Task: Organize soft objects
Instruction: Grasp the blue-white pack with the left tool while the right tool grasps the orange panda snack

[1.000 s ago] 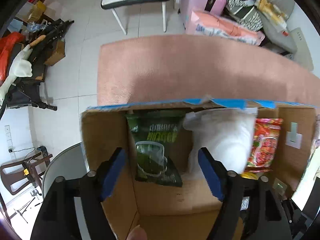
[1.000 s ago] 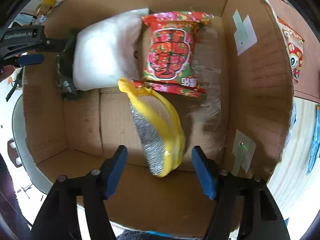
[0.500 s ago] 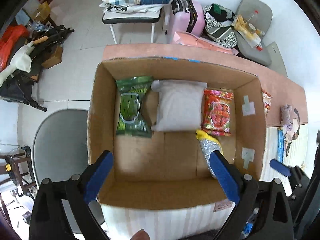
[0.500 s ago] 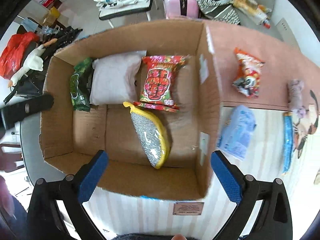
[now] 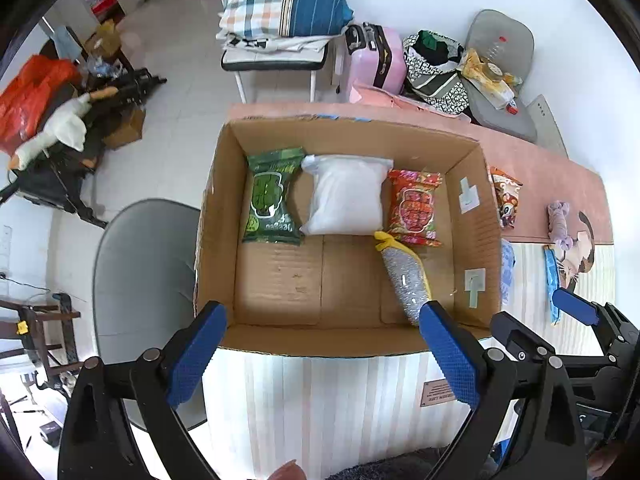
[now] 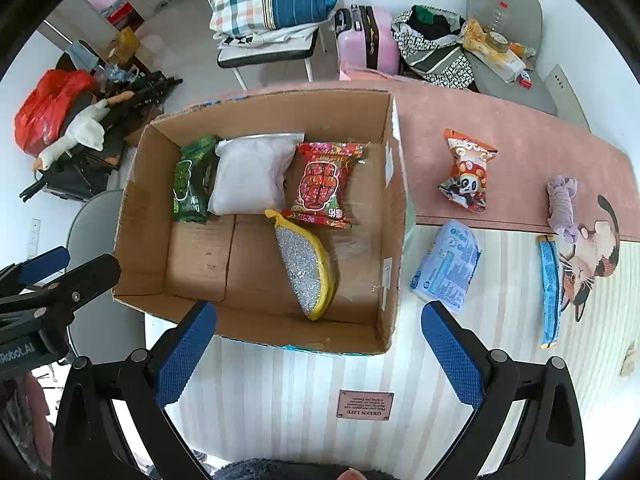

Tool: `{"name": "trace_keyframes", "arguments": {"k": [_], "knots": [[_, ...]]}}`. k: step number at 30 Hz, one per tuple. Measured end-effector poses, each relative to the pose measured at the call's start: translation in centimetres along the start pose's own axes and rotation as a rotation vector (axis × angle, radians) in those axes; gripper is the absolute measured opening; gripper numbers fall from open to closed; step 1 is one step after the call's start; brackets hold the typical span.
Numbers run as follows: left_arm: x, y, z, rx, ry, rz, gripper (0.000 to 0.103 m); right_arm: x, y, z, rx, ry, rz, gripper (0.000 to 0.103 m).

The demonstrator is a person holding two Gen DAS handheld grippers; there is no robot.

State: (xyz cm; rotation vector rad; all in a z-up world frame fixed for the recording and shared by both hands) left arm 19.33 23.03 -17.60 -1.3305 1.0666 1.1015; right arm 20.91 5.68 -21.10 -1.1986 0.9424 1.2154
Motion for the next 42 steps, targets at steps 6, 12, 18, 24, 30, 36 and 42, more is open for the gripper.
{"name": "trace_keyframes", "arguments": {"k": [6,12,18,24,30,36,42], "knots": [[-1.5,-2.0,-6.8,0.117,-0.031,-0.06,0.098,-2.3,-0.5,-7.6,0.12,0.006,-0.046,0.103],[2.5,-4.6,-18.8,0.339,0.042,0.029,0.098,-2.6,-0.8,-20.6,0.308,0.075,-0.012,0.103],[11.0,-5.3,-28.7,0.509,0.017,0.21,0.098,-0.9,-0.5,-31.1,0.418,0.112,0.046,0.103],[19.4,-4.8,-32.2,0.536,-0.04,0.384,0.098,1.9,-0.5,-37.2,0.452,0.126,0.108,0.103],[24.6,-4.5,-32.1,0.488,-0.079,0.502,0.098,3.9,-2.6,-37.5,0.43,0.071,0.14,0.103],[25.6,-4.3,-31.3,0.38,-0.077,0.51,0.053,5.1,-6.8,-34.7,0.374,-0.016,0.159,0.103],[24.2,-2.4,-29.4,0.173,-0.083,0.438,0.048,7.7,-12.6,-29.3,0.304,-0.16,0.214,0.103]]}}
Point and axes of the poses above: each gripper's, at about its wrist camera, not at the fingertips, and x roughly the way its jaws point, z to its left, y to its underside, the point moved 1 cm from there along x, roughly the way its jaws point, and after that the axes turned 7 degrees about x, right-handed, at the moved point
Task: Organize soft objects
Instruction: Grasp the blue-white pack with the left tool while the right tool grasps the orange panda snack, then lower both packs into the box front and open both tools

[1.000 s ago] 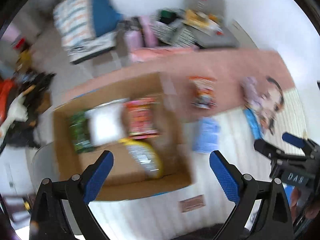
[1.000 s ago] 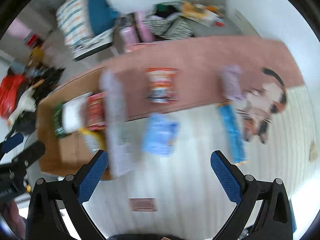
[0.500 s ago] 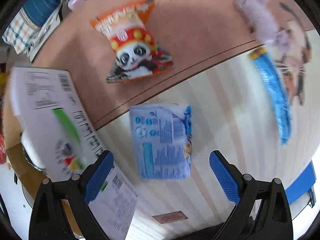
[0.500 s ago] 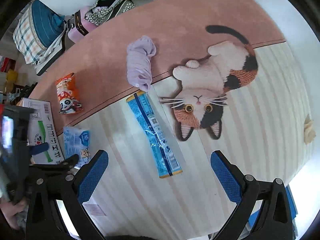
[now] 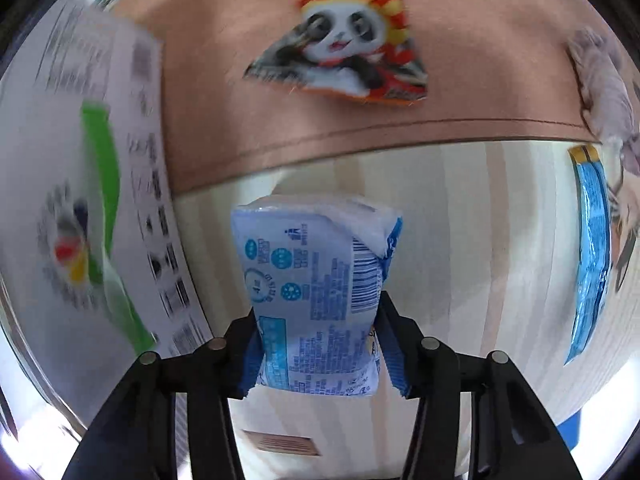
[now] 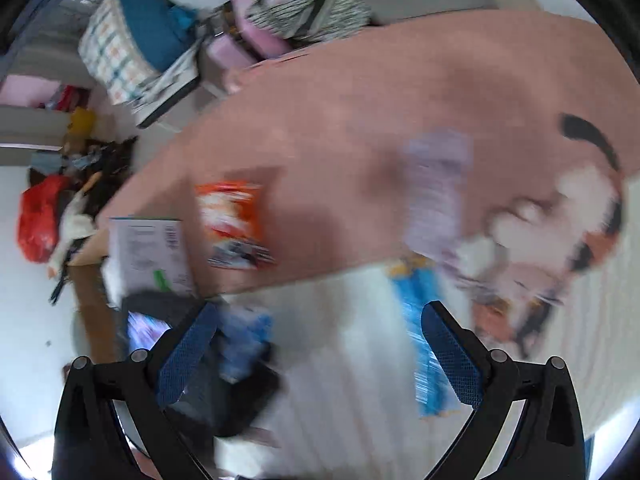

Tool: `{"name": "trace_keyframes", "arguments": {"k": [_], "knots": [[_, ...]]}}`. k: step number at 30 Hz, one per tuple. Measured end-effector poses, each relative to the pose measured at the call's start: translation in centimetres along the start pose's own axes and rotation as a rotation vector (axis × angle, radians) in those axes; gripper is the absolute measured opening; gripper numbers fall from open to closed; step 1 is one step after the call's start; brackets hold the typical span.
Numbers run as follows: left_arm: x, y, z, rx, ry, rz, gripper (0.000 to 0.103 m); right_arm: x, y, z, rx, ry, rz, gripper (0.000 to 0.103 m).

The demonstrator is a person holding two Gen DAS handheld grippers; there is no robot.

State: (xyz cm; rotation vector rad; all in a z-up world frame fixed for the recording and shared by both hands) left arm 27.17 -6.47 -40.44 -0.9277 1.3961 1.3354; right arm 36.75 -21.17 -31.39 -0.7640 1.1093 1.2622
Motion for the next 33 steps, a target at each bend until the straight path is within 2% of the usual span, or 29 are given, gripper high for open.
{"name": "trace_keyframes", "arguments": {"k": [6,10,12,14,15,18,24,28,33], "knots": [[0.0,0.9,0.0,-0.063,-0.005,-0.027,0.048,7.7,-4.6,7.5,-0.135,0.076,0.176,0.099],[0.0,1.2,-0.9,-0.077,0.007,-0.019,0.048,12.1,-5.9,9.2,-0.14,0.137,0.286,0.088],[0.0,1.4,-0.5,-0.082,0.01,-0.019,0.048,13.9,-6.2,9.5,-0.131,0.153,0.323,0.079],[-0.1,1.2,-0.2,-0.082,0.006,-0.021,0.047,15.2,-6.3,9.4,-0.111,0.174,0.342,0.05],[-0.2,1.4,-0.3,-0.078,0.002,-0.021,0.045,15.2,-6.3,9.3,-0.106,0.166,0.336,0.049],[-1.1,1.4,-0.1,-0.061,0.003,-0.034,0.043,13.3,-6.5,8.3,-0.085,0.144,0.294,0.041],[-3.6,2.0,-1.0,-0.022,0.037,-0.085,0.041,6.7,-6.6,3.7,-0.043,0.141,0.174,0.036],[-7.9,2.9,-0.6,-0.009,0.126,-0.159,0.041,1.6,-5.1,1.6,-0.059,0.158,0.089,0.035],[-15.0,5.1,2.0,0.015,0.207,-0.285,0.041,-4.1,-0.8,1.4,-0.095,0.113,0.022,0.034]]}}
Point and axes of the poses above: each gripper's, at about its wrist camera, not at the fingertips, and x roughly the way its jaws point, z to its left, y to its underside, the point moved 1 cm from there along x, roughly the way its jaws point, and after that the axes turned 7 degrees about x, right-handed, at the moved point
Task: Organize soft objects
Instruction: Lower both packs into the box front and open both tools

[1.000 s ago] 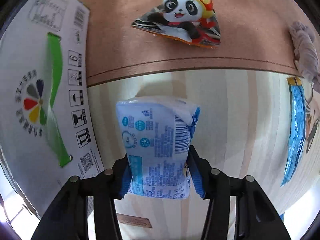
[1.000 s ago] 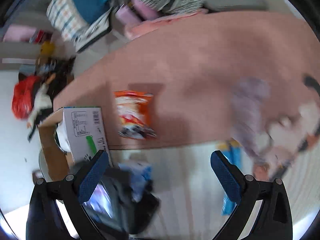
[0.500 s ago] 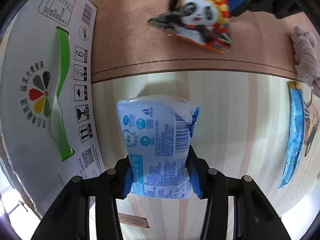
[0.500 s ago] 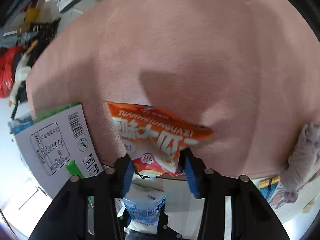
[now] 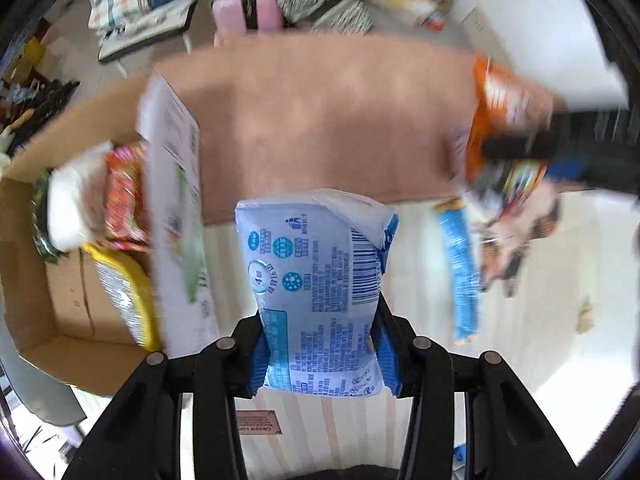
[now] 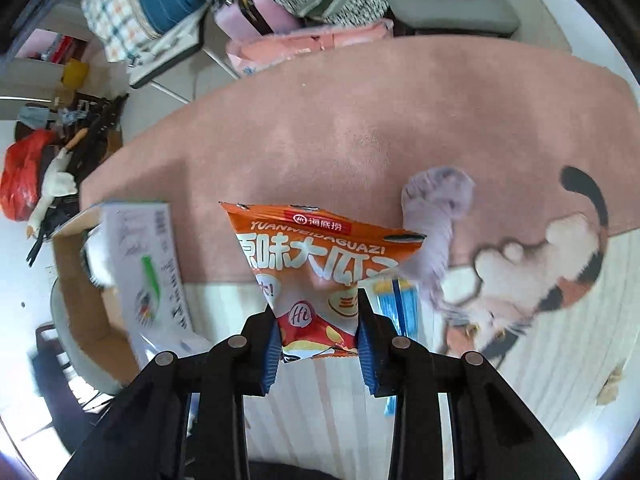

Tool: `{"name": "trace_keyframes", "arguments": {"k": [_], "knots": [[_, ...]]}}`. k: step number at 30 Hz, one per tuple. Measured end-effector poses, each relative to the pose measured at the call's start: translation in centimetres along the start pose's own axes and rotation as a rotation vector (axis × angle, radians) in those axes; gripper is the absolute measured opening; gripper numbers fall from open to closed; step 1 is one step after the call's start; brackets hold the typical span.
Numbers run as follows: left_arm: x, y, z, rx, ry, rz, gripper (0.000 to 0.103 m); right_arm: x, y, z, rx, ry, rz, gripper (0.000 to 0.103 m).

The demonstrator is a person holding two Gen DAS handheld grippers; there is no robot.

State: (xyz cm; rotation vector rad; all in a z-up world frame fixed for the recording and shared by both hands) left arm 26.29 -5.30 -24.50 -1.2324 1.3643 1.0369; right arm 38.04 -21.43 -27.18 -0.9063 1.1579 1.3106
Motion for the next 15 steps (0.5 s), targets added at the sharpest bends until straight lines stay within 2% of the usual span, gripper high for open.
{"name": "trace_keyframes", "arguments": {"k": [4,8,10,12,15], "knots": [[-5.6,0.3,3.3,-0.008,0.039,-0.072,0.041,-2.9,4.2,2.0,-0.047,-0.055,-0.034,0.034],[-10.8,1.5,8.7,-0.02,0.041,-0.118,0.041,-3.8,8.0,7.9,-0.126,-0.12,-0.041,0.034],[-11.5,1.8,10.8,-0.034,0.038,-0.116,0.041,-3.4,9.8,11.3,-0.174,-0.151,-0.03,0.034],[-12.0,2.5,14.5,-0.053,0.013,-0.104,0.041,-2.3,11.6,15.8,-0.229,-0.182,-0.008,0.034],[-10.8,3.8,19.5,-0.084,-0.033,-0.068,0.041,0.3,13.4,21.2,-0.284,-0.195,0.03,0.034]]}}
Point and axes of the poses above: each gripper's, at about its wrist camera, not at the fingertips, and x roughly the way its jaws point, z to its left, y to its underside, the point moved 1 cm from there along x, roughly the way its jaws point, and after that the axes turned 7 degrees about x, right-handed, at the moved point
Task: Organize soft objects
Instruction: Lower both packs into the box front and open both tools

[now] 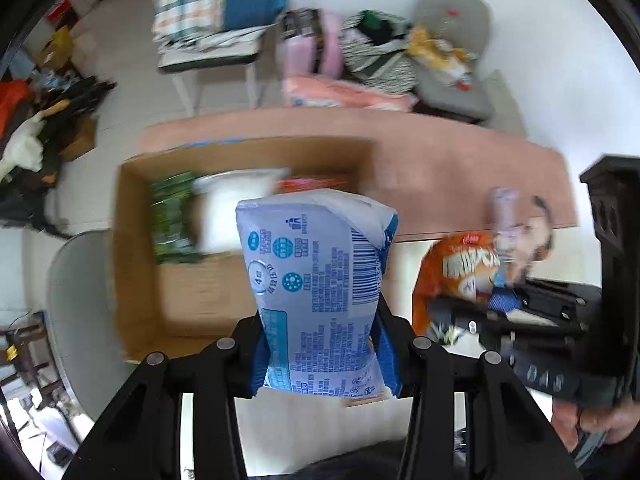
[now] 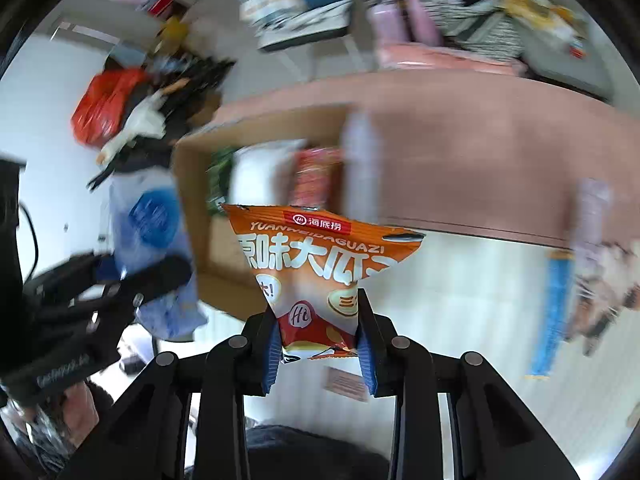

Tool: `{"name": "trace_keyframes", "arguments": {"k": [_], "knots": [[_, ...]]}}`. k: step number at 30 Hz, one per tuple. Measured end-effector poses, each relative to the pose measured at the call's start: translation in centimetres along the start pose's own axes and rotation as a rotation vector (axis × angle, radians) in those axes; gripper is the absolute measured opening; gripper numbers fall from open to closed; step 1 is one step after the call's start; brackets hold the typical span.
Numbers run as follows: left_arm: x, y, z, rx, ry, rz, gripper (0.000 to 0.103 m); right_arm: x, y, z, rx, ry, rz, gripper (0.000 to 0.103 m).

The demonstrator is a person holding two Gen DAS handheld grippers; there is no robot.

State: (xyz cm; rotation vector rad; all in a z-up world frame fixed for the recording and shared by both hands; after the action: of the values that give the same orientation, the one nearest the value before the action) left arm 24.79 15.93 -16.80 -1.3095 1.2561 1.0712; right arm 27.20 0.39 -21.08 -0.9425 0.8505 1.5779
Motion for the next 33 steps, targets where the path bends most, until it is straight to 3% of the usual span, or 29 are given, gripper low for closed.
{"name": "trace_keyframes", "arguments": {"k": [4,7,12,18,21,25,33], "knots": [[3.1,0.5,6.1,-0.06,0.014,0.095,0.041,6.0,-0.4,5.1,-0.035,0.024,0.066,0.034],[5.7,1.0,8.5,-0.084,0.033,0.16,0.041,10.8,-0.8,7.5,-0.041,0.058,0.121,0.034],[11.7,1.3,11.9,-0.12,0.081,0.279,0.041,16.0,-1.7,8.9,-0.051,0.127,0.169,0.034],[16.5,1.7,13.2,-0.114,0.115,0.377,0.045,20.3,-2.3,8.8,-0.041,0.205,0.219,0.034],[17.1,1.8,13.3,-0.121,0.131,0.395,0.05,21.3,-2.4,8.6,-0.033,0.226,0.24,0.037],[16.1,1.9,13.2,-0.107,0.11,0.374,0.063,20.5,-2.4,8.7,-0.026,0.255,0.224,0.064],[11.2,2.6,12.5,-0.103,0.077,0.282,0.064,15.3,-1.8,8.7,-0.021,0.301,0.135,0.065]]}}
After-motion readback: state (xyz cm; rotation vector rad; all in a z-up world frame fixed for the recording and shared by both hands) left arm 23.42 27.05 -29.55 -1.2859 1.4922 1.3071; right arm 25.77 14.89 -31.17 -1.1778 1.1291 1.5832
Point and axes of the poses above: each gripper's, at about its wrist camera, not at the fingertips, and x roughly the way its jaws point, z to its left, y to its underside, the point moved 1 cm from there along x, roughly the way its jaws point, and after that the axes turned 7 degrees about x, right-handed, at the moved point
